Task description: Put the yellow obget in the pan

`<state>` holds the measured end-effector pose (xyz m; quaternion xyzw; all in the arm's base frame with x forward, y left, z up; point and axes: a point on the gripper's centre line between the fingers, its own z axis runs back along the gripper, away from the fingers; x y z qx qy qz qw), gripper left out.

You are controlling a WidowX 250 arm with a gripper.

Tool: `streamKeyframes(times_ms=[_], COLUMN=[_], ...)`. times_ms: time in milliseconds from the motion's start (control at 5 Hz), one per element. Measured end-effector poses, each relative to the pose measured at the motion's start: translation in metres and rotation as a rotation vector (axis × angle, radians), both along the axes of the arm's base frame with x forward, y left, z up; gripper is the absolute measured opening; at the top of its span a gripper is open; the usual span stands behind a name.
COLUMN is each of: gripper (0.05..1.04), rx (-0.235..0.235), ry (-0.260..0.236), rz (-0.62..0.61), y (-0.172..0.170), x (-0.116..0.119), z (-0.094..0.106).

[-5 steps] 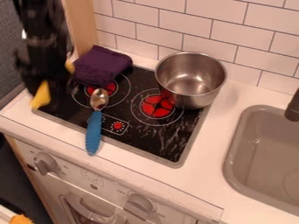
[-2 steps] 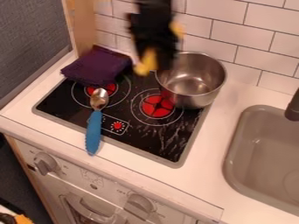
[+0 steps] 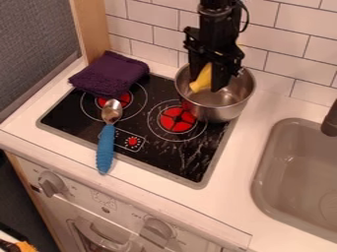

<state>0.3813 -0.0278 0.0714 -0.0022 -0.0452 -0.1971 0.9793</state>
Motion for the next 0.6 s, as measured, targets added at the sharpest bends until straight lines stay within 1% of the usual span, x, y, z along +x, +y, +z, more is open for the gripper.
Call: streamKeyframes(times_ms=[200, 400, 600], gripper=[0.963, 1.007, 1.002], rx=[0.017, 0.032, 0.044], ry=[0.014, -0.036, -0.094], rz=[0.005, 0.026, 0.051], y=[0.003, 0.006, 0.010], x=[-0.003, -0.009, -0.022], z=[-0.002, 0.025, 0.053])
